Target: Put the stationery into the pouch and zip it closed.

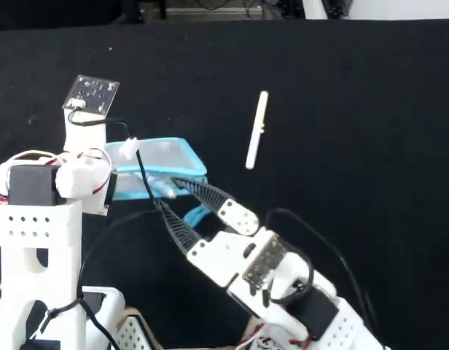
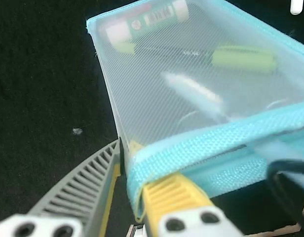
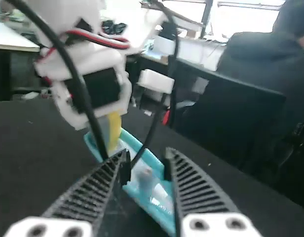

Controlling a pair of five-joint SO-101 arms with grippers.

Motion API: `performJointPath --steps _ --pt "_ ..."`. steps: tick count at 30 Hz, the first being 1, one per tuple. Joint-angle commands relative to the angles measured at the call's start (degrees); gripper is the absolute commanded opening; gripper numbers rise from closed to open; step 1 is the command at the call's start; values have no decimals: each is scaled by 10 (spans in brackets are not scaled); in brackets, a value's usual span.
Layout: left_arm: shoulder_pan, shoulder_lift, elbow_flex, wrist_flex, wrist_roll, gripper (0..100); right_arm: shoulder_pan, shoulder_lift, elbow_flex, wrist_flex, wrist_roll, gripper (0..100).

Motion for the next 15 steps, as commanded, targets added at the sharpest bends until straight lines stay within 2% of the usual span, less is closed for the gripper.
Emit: performJointPath --steps 1,9,12,15 --pt "7 0 -2 4 5 30 -8 0 -65 42 4 123" --pt "7 0 -3 7 5 30 3 0 -147 76 2 67" --pt "7 0 -2 7 5 30 59 0 -178 122 0 67" --pt "7 0 -1 7 5 30 123 1 -181 166 -46 67"
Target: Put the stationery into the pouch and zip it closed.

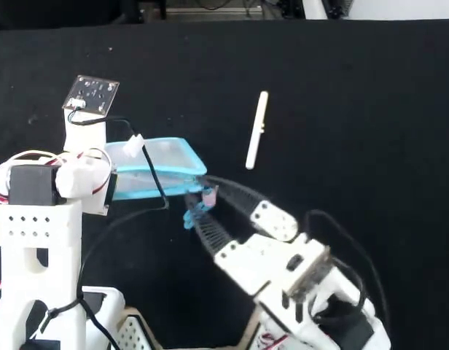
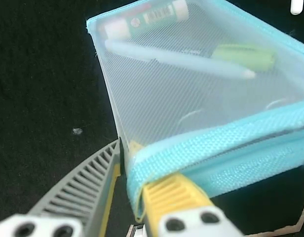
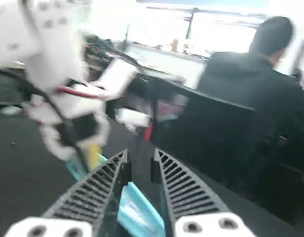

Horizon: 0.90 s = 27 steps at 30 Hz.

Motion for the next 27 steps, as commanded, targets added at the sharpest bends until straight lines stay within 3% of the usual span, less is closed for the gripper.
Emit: performJointPath --steps 1,11,21,27 --pt "7 0 -3 7 5 30 78 9 -34 47 -48 68" --pt "7 0 -4 7 5 30 256 51 -36 71 -167 68" --pt "7 0 -3 7 5 30 296 331 -116 72 -171 68" --pt "7 0 -3 7 5 30 337 376 -125 41 -170 68"
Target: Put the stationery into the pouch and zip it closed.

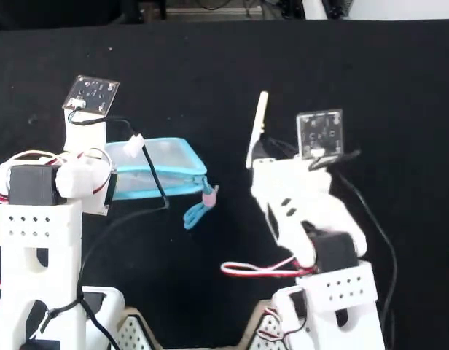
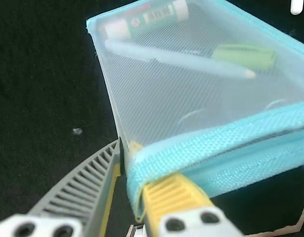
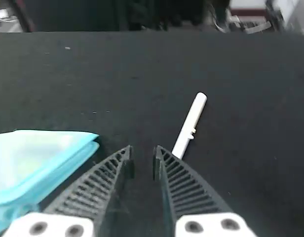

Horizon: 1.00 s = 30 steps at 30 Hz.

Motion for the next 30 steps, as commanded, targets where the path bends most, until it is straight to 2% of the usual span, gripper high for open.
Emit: performJointPath --steps 1,10,27,30 --pt "7 0 -3 7 5 30 18 15 -34 -23 -3 68" --pt "7 -1 -3 7 5 30 17 150 -115 25 -6 68" --pt "7 -1 0 7 5 30 19 487 -336 21 -6 68" --pt "7 -1 0 8 5 30 39 557 -392 21 -6 68"
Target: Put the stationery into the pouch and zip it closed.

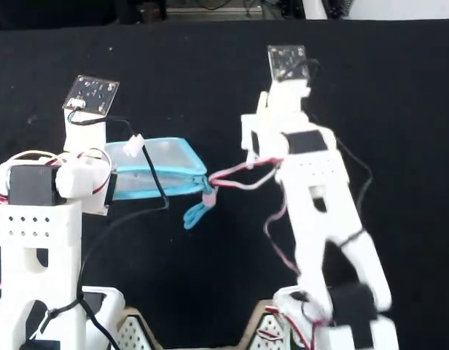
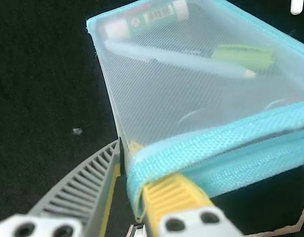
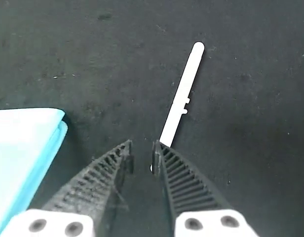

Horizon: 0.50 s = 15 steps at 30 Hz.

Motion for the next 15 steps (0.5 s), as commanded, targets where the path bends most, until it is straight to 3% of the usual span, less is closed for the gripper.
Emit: performJointPath --steps 1,15 --pt "7 -1 1 8 5 30 24 68 -95 -3 -6 68" --pt "7 -1 -1 18 5 30 54 430 -419 12 -6 69"
